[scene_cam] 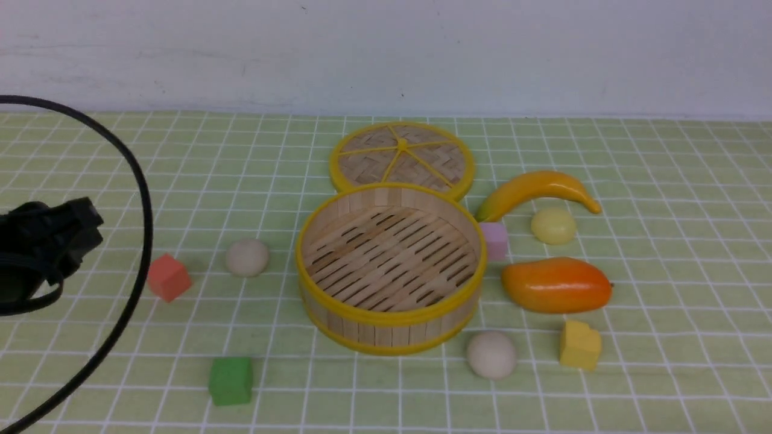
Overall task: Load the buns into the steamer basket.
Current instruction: Use the left arm to grab a steamed stuffed bun
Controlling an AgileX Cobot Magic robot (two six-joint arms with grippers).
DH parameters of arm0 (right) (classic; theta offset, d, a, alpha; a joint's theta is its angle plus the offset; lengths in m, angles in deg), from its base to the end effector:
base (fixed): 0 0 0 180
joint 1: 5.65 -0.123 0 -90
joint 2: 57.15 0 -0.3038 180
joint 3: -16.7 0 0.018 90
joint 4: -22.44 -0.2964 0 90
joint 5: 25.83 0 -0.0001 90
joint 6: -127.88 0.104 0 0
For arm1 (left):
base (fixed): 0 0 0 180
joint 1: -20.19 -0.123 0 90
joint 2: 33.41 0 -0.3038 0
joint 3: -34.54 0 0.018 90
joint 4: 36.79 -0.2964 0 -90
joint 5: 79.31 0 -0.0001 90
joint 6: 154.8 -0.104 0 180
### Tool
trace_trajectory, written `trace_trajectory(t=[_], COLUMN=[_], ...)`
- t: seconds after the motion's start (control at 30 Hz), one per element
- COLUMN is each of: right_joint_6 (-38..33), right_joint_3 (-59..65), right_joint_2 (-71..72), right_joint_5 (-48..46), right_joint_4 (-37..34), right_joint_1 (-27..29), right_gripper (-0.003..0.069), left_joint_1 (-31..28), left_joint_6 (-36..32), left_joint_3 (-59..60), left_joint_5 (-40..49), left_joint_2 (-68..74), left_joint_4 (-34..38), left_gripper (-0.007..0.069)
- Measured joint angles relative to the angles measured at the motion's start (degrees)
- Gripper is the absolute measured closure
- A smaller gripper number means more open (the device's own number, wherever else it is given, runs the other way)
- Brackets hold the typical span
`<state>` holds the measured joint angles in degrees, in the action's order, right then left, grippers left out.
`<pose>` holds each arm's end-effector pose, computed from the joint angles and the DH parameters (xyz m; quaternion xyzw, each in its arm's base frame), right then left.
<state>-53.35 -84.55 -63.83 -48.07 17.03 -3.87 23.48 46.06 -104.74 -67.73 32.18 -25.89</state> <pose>0.0914 0.0009 0.1684 0.0286 0.8063 0.0247 0.5903 0.2553 -0.0186 0.2853 -0.1993 0.8321 -0.1703 0.4887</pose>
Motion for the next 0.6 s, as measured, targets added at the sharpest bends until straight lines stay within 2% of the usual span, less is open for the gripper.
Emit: trace_trajectory(t=[0.27, 0.6], right_joint_6=[0.0, 0.0], right_joint_3=[0.0, 0.0], right_joint_2=[0.0, 0.0], right_joint_5=[0.0, 0.0], right_joint_4=[0.0, 0.0], right_joint_1=[0.0, 0.0], right_gripper=[0.0419, 0.0419], left_joint_1=[0.0, 0.0], left_joint_6=[0.0, -1.36], left_joint_3=[-7.57, -19.52], left_joint_5=[4.88, 16.92], left_joint_2=[6.48, 17.37], left_joint_4=[0.0, 0.0], left_gripper=[0.0386, 0.0386])
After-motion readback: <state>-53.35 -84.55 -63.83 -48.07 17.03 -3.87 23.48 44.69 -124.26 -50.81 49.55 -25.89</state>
